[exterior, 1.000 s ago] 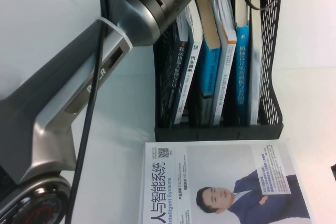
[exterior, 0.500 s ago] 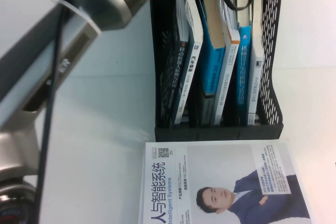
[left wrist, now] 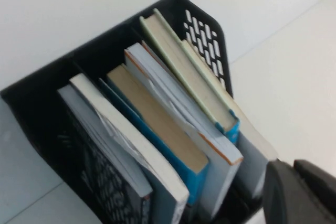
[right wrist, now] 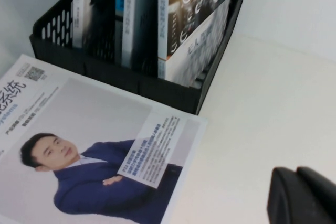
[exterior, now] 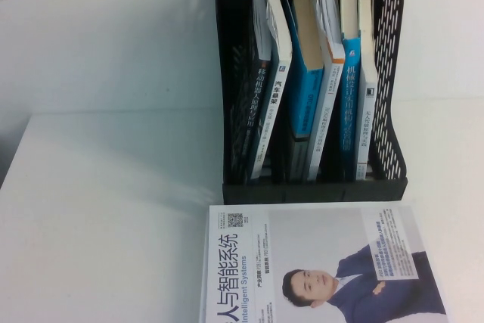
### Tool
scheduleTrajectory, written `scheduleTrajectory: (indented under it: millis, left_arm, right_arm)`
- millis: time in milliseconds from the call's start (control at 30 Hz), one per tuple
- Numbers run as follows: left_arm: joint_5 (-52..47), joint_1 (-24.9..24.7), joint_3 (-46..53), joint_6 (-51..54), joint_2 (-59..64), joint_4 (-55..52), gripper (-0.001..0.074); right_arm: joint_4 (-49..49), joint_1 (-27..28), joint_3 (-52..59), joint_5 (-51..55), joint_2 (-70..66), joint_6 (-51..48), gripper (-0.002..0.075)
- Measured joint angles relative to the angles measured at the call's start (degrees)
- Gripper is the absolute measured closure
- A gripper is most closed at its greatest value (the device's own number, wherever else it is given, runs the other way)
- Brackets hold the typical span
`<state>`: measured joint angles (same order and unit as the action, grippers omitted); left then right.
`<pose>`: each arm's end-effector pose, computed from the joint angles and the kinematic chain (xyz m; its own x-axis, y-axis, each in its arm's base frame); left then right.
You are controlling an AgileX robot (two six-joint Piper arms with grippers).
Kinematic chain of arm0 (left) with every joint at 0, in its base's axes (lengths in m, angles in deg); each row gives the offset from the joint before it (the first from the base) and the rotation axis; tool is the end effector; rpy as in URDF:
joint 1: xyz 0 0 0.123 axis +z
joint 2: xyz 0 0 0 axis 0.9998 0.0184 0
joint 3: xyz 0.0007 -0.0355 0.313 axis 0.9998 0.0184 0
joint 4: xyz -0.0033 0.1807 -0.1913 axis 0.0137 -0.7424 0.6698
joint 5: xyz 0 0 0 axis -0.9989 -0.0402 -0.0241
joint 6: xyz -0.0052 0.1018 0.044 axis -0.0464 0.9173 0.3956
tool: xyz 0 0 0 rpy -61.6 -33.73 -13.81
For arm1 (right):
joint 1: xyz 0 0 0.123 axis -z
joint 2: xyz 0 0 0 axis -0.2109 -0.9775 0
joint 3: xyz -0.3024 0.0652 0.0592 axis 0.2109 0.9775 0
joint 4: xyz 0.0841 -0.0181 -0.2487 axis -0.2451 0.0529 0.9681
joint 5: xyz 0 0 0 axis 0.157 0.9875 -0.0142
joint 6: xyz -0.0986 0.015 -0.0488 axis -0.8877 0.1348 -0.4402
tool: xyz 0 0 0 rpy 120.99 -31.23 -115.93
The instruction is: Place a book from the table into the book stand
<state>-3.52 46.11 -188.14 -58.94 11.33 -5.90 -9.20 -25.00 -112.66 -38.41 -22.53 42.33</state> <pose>0.2861 -0.2552 0.5484 -0.4012 0.2966 -0.8667 0.6154 0.7880 -0.0152 0.0819 0.0263 0.3356 -0.3672 -0.2390 -0.8989 -0.3399 0.9341 -0.1095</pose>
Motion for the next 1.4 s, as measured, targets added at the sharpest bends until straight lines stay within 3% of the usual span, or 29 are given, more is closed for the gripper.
scheduleTrajectory:
  millis: [200, 467, 633, 1000, 1400]
  left_arm:
    - [5.3, -0.1, 18.8, 1.7, -9.1, 2.6, 0.0736]
    - [23.7, -0.1, 55.6, -0.3, -31.4, 5.4, 0.0737]
    - [25.8, -0.1, 68.6, 1.2, -41.4, 9.3, 0.0737]
    - [20.1, -0.1, 71.7, 1.5, -49.3, 16.6, 0.0737]
    - [12.6, 1.1, 71.8, 1.7, -48.9, 12.8, 0.0737]
  right_arm:
    - [3.8, 0.0, 2.8, 3.0, 10.2, 0.0, 0.0729]
    - [3.9, 0.0, 2.9, 5.7, 12.0, 0.0, 0.0729]
    - [3.6, 0.0, 2.9, 6.1, 12.0, 0.0, 0.0729]
    - [3.4, 0.0, 2.9, 6.1, 12.0, 0.0, 0.0729]
    - [3.4, 0.0, 2.9, 6.1, 12.0, 0.0, 0.0729]
